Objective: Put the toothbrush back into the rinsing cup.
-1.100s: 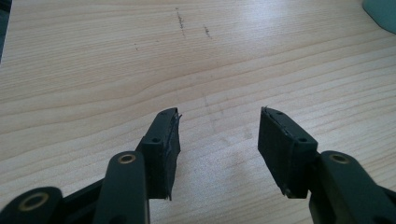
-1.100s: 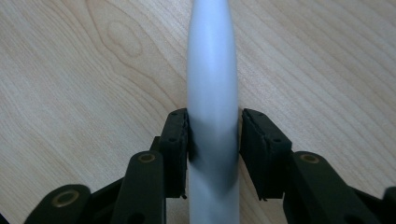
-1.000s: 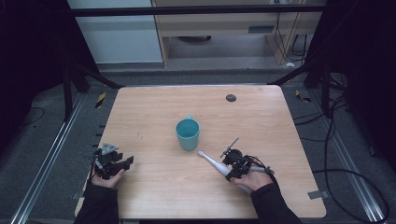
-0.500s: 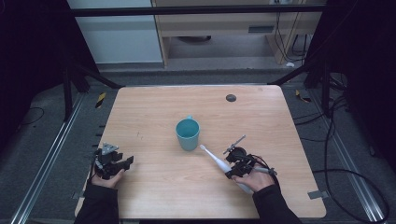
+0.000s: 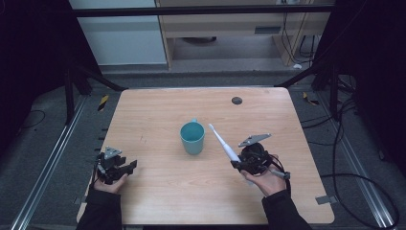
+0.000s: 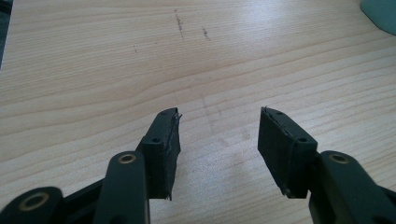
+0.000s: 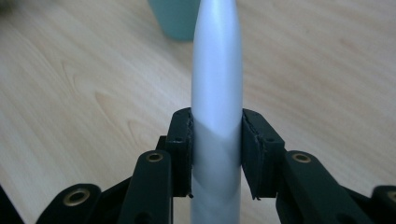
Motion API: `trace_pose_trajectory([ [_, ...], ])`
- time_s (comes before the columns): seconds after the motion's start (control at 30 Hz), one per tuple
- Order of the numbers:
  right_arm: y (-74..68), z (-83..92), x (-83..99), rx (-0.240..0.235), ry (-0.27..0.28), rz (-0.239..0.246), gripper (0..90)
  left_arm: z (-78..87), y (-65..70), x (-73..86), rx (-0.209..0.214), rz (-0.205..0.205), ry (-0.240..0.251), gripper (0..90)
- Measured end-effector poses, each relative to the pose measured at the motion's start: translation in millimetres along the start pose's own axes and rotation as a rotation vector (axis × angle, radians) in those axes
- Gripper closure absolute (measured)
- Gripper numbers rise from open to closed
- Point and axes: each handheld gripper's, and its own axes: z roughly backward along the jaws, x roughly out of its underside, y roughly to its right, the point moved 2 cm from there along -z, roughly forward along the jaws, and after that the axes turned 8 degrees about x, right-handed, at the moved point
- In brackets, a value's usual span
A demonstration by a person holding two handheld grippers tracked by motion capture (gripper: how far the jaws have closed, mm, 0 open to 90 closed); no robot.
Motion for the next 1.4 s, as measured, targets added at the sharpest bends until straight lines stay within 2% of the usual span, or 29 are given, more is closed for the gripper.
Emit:
trace_pose_trajectory([
  [0.03,2.5,1.4,-4.5,0.008,0.054,-0.017,66.4,-0.3,-0.2,0.1,0.0,0.001,-0.001,47.9],
  [0.1,3.3,2.1,-6.1,0.011,0.071,-0.025,66.4,-0.2,-0.3,0.1,0.0,0.001,-0.001,47.9],
  [0.13,5.2,3.7,-10.6,0.015,0.117,-0.052,66.4,0.2,-0.1,-0.1,0.0,0.001,0.003,47.9],
  [0.27,7.6,7.4,-19.5,0.021,0.214,-0.101,66.3,0.5,0.5,-0.4,-0.001,-0.002,0.007,47.9],
  [0.47,9.0,10.9,-36.2,0.032,0.337,-0.16,66.4,0.4,0.2,-0.4,0.0,0.002,0.012,47.9],
  [0.53,8.7,11.1,-38.8,0.04,0.352,-0.165,66.3,0.4,0.4,-0.4,0.0,0.002,0.012,47.9],
  [0.6,6.6,10.7,-46.8,0.058,0.4,-0.177,66.4,0.4,0.7,-0.5,0.0,0.0,0.011,47.9],
  [0.67,6.3,10.5,-48.7,0.06,0.412,-0.179,66.3,0.4,0.8,-0.5,0.001,0.0,0.012,47.9],
  [0.7,5.6,10.1,-52.6,0.063,0.439,-0.19,66.3,0.3,0.7,-0.5,0.001,0.0,0.012,47.9],
  [0.8,4.2,8.2,-59.7,0.064,0.471,-0.21,66.3,0.4,0.3,-0.4,0.002,0.0,0.01,47.9],
  [0.9,0.3,3.5,-70.7,0.064,0.507,-0.221,66.3,0.8,0.3,-0.6,0.002,-0.001,0.014,47.9],
  [0.93,-2.9,0.0,-77.5,0.056,0.534,-0.231,66.3,1.0,0.3,-0.7,0.001,-0.001,0.015,47.9],
  [1.27,-17.1,-20.3,-105.9,0.055,0.59,-0.25,66.4,1.4,-0.4,-0.8,0.005,0.003,0.022,47.9],
  [1.4,-21.6,-30.7,-117.0,0.052,0.626,-0.281,66.4,1.5,-0.5,-1.0,0.007,0.007,0.028,47.9],
])
